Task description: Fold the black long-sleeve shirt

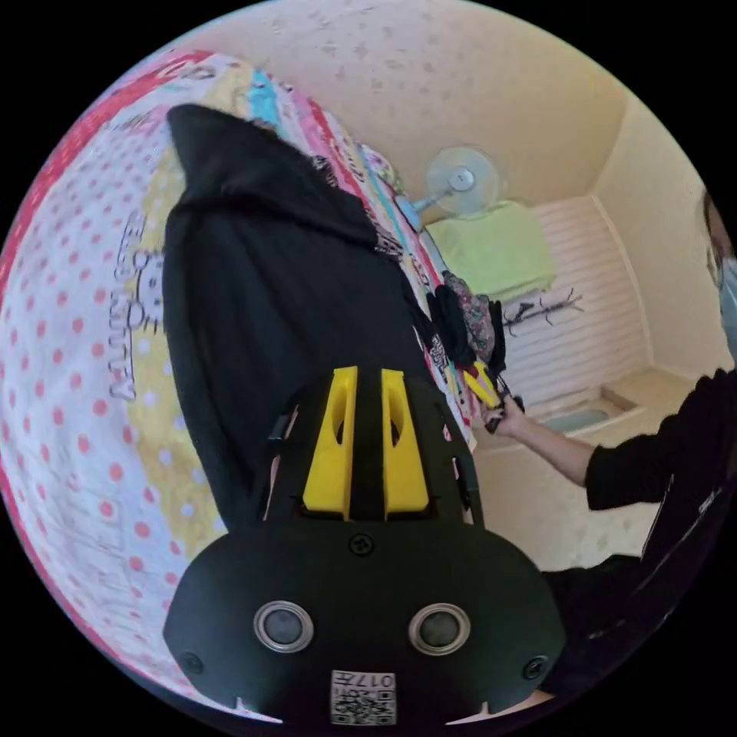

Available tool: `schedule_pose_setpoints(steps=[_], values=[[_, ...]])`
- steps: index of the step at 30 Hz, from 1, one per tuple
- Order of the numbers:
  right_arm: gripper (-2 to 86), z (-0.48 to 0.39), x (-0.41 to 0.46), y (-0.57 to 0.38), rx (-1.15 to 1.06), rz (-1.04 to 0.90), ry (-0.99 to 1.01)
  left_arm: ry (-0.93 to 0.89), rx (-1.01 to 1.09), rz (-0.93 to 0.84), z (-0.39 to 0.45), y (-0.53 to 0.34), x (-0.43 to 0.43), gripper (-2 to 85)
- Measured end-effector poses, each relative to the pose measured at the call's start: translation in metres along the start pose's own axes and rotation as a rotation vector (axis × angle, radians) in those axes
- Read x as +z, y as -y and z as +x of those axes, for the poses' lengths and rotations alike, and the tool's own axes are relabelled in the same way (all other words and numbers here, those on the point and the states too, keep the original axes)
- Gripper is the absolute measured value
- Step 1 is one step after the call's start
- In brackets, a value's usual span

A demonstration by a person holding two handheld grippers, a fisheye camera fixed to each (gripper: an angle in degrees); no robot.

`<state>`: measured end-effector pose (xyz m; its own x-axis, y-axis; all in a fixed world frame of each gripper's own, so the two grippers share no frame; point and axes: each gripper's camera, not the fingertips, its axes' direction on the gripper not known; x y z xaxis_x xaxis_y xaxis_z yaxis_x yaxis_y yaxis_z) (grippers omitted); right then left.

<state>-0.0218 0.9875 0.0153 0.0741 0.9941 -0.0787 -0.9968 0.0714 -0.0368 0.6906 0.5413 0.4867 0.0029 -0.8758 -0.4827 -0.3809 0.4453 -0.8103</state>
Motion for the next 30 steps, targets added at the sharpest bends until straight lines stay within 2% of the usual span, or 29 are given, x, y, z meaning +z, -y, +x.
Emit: schedule_pose_setpoints(steps=[4, 13, 18, 21, 26, 30], values=[[9.6, 0.050, 0.013, -0.039, 0.133, -0.002, 0.072, -0.095, -0.056, 0.084, -0.040, -0.021, 0.017, 0.1], [8.3, 0.077, 0.032, -0.036, 0.182, 0.164, 0.155, -0.109, 0.002, 0.098, -0.064, -0.026, 0.038, -0.6], [4.4, 0.079, 0.041, -0.009, 0.318, 0.128, 0.195, -0.109, -0.009, 0.097, -0.070, -0.029, 0.047, -0.6], [3.4, 0.040, 0.031, 0.041, 0.201, 0.054, 0.250, -0.118, -0.018, 0.097, -0.074, -0.031, 0.051, -0.6], [2.8, -0.088, 0.029, 0.148, -0.203, -0.130, 0.330, -0.125, -0.049, 0.105, -0.075, -0.035, 0.056, -0.4], [2.7, -0.158, 0.049, 0.206, -0.384, -0.225, 0.352, -0.059, -0.035, 0.082, -0.057, -0.036, 0.057, 1.4]])
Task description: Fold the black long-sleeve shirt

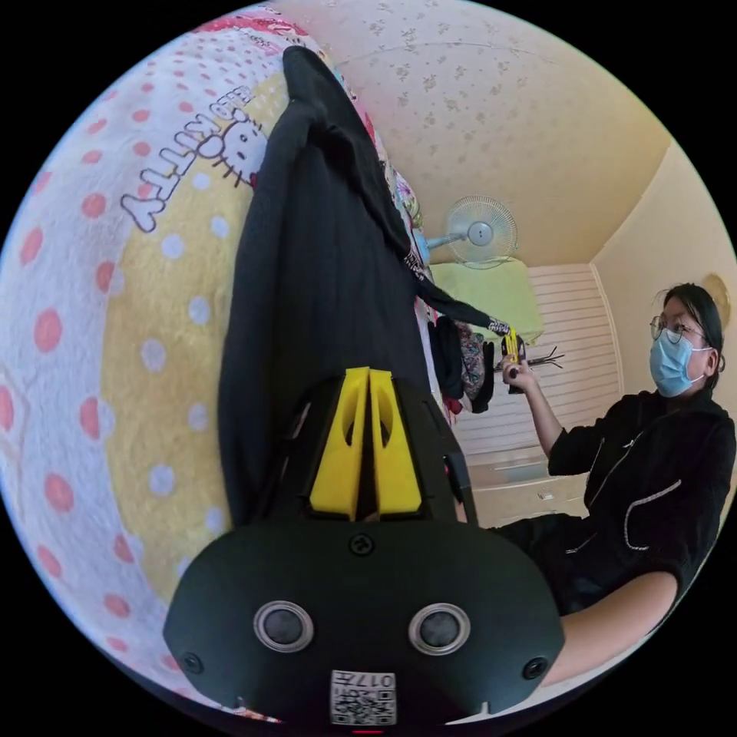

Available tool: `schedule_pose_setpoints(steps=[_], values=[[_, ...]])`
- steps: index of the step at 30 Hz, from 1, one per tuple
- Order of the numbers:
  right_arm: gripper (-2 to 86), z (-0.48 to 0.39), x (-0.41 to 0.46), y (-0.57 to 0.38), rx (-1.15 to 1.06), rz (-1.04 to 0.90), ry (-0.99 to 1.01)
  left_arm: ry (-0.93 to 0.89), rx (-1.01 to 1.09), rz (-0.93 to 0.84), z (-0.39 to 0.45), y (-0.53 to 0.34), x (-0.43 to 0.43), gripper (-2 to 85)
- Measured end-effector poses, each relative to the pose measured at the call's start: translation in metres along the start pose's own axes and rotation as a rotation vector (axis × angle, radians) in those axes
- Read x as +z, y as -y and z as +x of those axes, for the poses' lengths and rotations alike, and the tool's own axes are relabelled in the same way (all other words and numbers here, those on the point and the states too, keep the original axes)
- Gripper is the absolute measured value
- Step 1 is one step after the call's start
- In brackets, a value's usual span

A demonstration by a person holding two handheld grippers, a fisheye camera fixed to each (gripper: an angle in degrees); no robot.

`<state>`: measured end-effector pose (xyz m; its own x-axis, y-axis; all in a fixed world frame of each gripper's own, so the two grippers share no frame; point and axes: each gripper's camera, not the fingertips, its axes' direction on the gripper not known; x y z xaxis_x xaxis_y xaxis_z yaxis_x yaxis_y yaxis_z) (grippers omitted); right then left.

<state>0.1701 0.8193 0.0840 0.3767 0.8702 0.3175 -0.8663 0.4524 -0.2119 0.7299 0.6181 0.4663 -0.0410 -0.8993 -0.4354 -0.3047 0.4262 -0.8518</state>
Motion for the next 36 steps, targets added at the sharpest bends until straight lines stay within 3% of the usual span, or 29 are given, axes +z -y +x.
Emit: schedule_pose_setpoints(steps=[4, 9, 12, 16, 20, 24, 26, 28, 31, 36], values=[[2.6, -0.033, 0.038, 0.063, -0.113, -0.106, 0.034, 0.078, 0.084, -0.013, 0.041, 0.002, 0.005, 7.4], [2.7, -0.062, 0.084, 0.071, -0.208, -0.145, -0.013, 0.138, 0.253, 0.117, 0.112, 0.003, 0.023, 9.8], [2.7, -0.088, 0.136, 0.050, -0.208, -0.156, 0.131, 0.110, 0.271, 0.188, 0.126, 0.007, 0.032, 9.9], [2.9, -0.144, 0.257, -0.012, -0.295, -0.329, 0.305, -0.021, 0.269, 0.263, 0.134, 0.008, 0.027, 9.4], [3.2, -0.163, 0.385, -0.115, -0.219, -0.539, 0.398, -0.062, 0.249, 0.310, 0.130, -0.013, 0.007, 9.0], [4.0, -0.140, 0.468, -0.221, -0.228, -0.667, 0.351, -0.045, 0.156, 0.349, 0.101, -0.050, -0.022, 8.9], [5.6, -0.114, 0.511, -0.283, -0.278, -0.823, 0.250, -0.038, 0.113, 0.375, 0.086, -0.068, -0.038, 8.8], [9.0, -0.094, 0.533, -0.318, -0.241, -0.933, 0.203, -0.017, 0.079, 0.391, 0.074, -0.083, -0.053, 8.9], [17.0, -0.091, 0.536, -0.334, -0.186, -0.935, 0.210, 0.021, 0.063, 0.386, 0.063, -0.098, -0.075, 9.3], [18.3, -0.154, 0.492, -0.298, -0.533, -0.947, 0.119, 0.061, 0.124, 0.342, 0.067, -0.079, -0.101, 10.1]])
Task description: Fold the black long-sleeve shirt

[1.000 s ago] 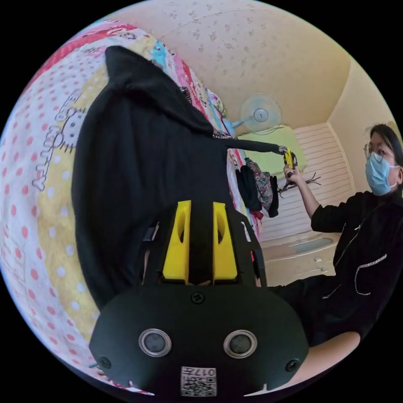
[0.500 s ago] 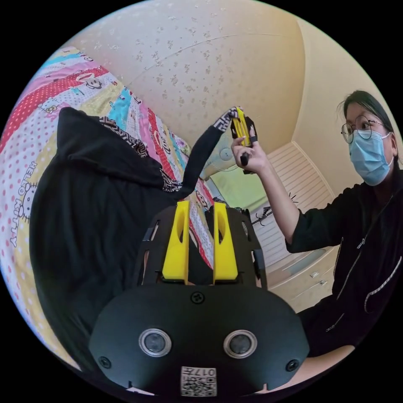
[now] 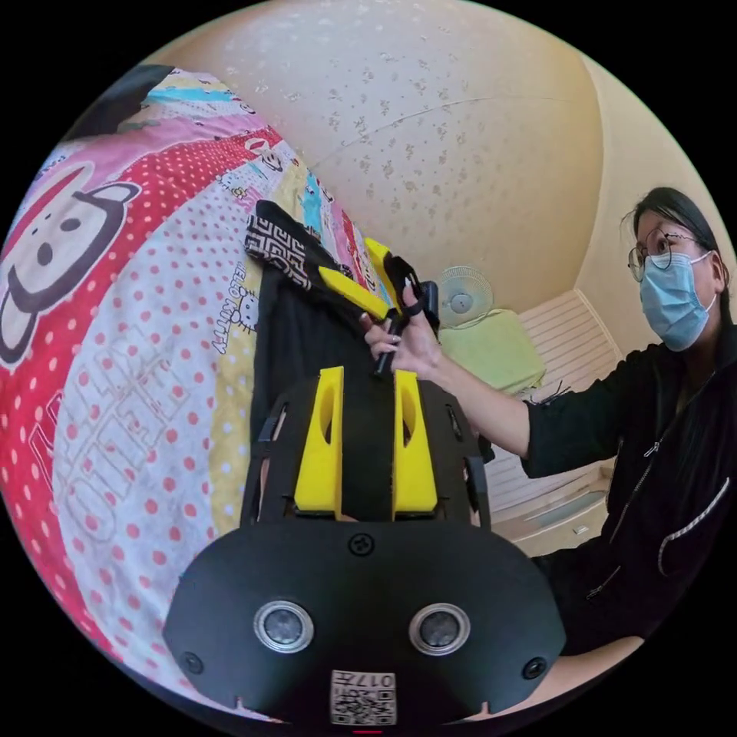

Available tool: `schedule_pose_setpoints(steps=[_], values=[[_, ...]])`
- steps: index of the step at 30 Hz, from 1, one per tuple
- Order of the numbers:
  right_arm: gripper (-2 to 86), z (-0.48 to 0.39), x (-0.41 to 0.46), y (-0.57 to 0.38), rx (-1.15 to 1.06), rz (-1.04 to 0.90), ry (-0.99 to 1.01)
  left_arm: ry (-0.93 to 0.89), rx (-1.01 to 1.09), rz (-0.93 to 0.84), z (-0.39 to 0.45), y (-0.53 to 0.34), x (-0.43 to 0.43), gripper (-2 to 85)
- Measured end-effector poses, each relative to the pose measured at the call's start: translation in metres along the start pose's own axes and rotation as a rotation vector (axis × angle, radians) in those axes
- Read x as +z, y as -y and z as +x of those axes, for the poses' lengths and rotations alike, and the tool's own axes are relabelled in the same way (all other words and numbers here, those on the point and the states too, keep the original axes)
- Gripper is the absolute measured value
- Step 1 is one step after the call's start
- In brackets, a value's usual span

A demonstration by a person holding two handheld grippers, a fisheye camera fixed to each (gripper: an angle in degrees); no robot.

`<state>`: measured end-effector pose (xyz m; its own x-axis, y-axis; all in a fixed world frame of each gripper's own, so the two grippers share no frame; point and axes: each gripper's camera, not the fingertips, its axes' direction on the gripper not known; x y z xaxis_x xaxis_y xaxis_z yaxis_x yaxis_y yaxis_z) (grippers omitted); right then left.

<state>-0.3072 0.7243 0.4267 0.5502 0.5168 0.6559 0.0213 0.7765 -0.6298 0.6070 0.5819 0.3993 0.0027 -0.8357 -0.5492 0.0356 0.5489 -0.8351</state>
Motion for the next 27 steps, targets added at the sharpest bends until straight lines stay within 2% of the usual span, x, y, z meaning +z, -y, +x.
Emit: schedule_pose_setpoints(steps=[2, 3, 5, 6, 8, 10, 12, 14, 17, 21, 24, 27], values=[[15.2, -0.013, -0.044, 0.004, -0.083, -0.058, -0.275, 0.027, 0.044, -0.036, 0.004, 0.022, 0.004, 10.1], [14.4, -0.014, -0.053, 0.004, -0.098, -0.077, -0.347, 0.031, 0.094, -0.057, 0.009, 0.038, 0.011, 10.1], [11.2, -0.006, -0.076, 0.002, -0.115, -0.194, -0.604, 0.030, 0.171, -0.067, 0.017, 0.064, 0.025, 10.1], [10.5, 0.001, -0.078, 0.000, -0.097, -0.234, -0.640, 0.033, 0.217, -0.062, 0.021, 0.081, 0.036, 10.1], [6.8, 0.040, -0.077, -0.016, 0.019, -0.433, -0.676, 0.049, 0.279, -0.052, 0.027, 0.107, 0.055, 10.8], [4.4, 0.063, -0.082, -0.037, 0.067, -0.489, -0.657, 0.114, 0.303, -0.069, 0.026, 0.130, 0.074, 11.0], [3.4, 0.068, -0.103, -0.047, 0.117, -0.399, -0.613, 0.186, 0.282, -0.109, 0.019, 0.155, 0.093, 11.0], [3.4, 0.064, -0.125, -0.045, 0.223, -0.316, -0.575, 0.175, 0.267, -0.144, 0.013, 0.166, 0.105, 10.8], [6.0, 0.025, -0.144, -0.028, 0.125, -0.167, -0.548, 0.199, 0.260, -0.219, 0.007, 0.168, 0.126, 10.6], [8.5, 0.002, -0.141, 0.009, 0.046, -0.130, -0.634, 0.342, 0.273, -0.241, 0.010, 0.161, 0.132, 9.9], [7.2, 0.008, -0.123, 0.041, -0.057, -0.198, -0.725, 0.268, 0.341, -0.131, 0.022, 0.164, 0.120, 8.9], [3.1, 0.039, -0.080, 0.062, -0.073, -0.470, -0.741, 0.241, 0.292, -0.100, 0.008, 0.176, 0.124, 8.9]])
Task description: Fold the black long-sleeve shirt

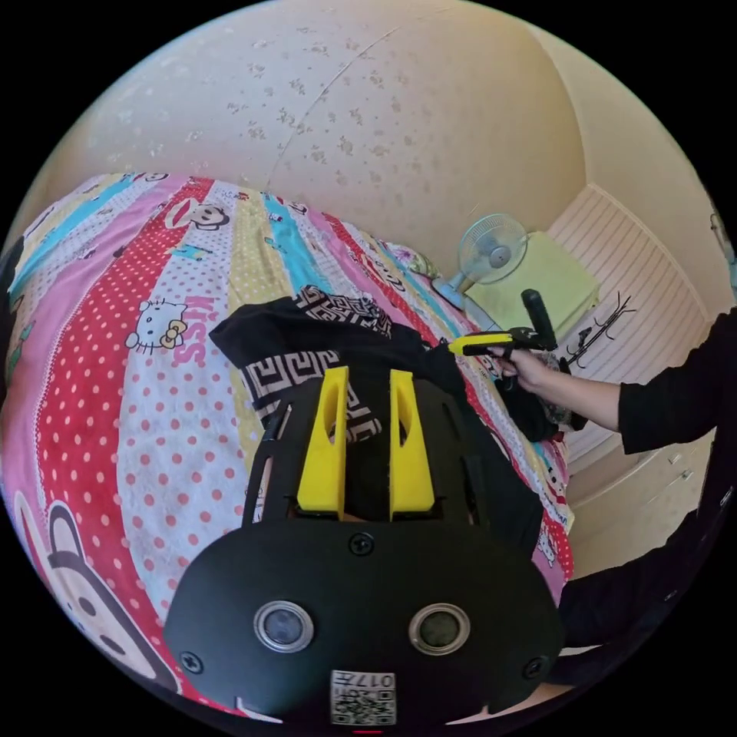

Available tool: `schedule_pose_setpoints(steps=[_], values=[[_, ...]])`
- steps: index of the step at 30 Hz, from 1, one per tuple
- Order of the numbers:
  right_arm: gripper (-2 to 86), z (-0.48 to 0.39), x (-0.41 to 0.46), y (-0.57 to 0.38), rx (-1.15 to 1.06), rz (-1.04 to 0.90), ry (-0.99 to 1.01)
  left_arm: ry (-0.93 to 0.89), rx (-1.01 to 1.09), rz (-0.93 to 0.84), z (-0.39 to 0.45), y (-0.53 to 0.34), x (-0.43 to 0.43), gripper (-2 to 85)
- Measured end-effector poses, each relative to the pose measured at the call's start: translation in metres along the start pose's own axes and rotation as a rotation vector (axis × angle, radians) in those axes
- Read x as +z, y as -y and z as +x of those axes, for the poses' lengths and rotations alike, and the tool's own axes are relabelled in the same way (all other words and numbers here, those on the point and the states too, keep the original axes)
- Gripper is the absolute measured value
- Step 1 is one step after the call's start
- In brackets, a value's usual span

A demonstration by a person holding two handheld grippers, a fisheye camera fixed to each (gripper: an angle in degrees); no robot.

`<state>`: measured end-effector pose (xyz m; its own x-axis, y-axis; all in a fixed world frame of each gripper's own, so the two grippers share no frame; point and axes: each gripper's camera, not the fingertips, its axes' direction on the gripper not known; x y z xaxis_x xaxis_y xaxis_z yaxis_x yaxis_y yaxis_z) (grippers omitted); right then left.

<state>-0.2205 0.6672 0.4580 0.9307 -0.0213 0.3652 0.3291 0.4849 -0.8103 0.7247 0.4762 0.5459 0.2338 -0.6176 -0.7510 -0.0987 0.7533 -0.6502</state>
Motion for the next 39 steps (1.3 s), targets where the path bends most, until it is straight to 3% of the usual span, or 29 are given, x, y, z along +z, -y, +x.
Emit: schedule_pose_setpoints(steps=[3, 7, 9, 15, 17, 19, 20, 22, 25, 29, 33, 39], values=[[1.5, 0.013, 0.028, 0.005, 0.012, -0.030, -0.210, 0.115, -0.100, -0.137, -0.031, -0.002, 0.031, 8.5], [1.3, 0.063, 0.037, -0.004, 0.218, 0.041, 0.025, 0.084, -0.204, -0.088, -0.054, -0.005, 0.025, 5.4], [1.9, 0.069, 0.028, -0.015, 0.250, 0.120, 0.052, 0.090, -0.152, -0.022, -0.045, -0.010, 0.008, 8.5], [7.2, 0.057, -0.015, -0.085, 0.347, 0.431, 0.234, 0.057, -0.045, -0.041, -0.028, -0.026, -0.005, 11.2], [7.3, 0.043, 0.014, -0.110, 0.342, 0.302, 0.213, 0.089, -0.122, -0.155, -0.043, -0.039, 0.012, 11.1], [7.3, 0.047, 0.049, -0.135, 0.403, 0.202, 0.247, 0.032, -0.208, -0.101, -0.058, -0.051, 0.010, 9.8], [7.4, 0.054, 0.052, -0.158, 0.476, 0.330, 0.332, 0.004, -0.271, -0.059, -0.068, -0.057, 0.003, 9.8], [8.3, 0.069, 0.049, -0.177, 0.559, 0.369, 0.417, -0.012, -0.311, -0.009, -0.073, -0.063, -0.013, 10.2], [10.8, 0.063, 0.022, -0.202, 0.467, 0.409, 0.392, -0.044, -0.249, 0.041, -0.063, -0.078, -0.052, 10.9], [13.6, 0.048, 0.015, -0.262, 0.407, 0.254, 0.514, -0.182, -0.327, -0.189, -0.060, -0.128, -0.076, 11.2], [14.1, 0.038, 0.027, -0.335, 0.503, 0.130, 0.635, -0.142, -0.399, -0.374, -0.047, -0.187, -0.099, 12.9], [14.5, 0.021, 0.060, -0.415, 0.698, 0.134, 0.805, -0.099, -0.455, -0.413, -0.048, -0.220, -0.093, 14.4]])
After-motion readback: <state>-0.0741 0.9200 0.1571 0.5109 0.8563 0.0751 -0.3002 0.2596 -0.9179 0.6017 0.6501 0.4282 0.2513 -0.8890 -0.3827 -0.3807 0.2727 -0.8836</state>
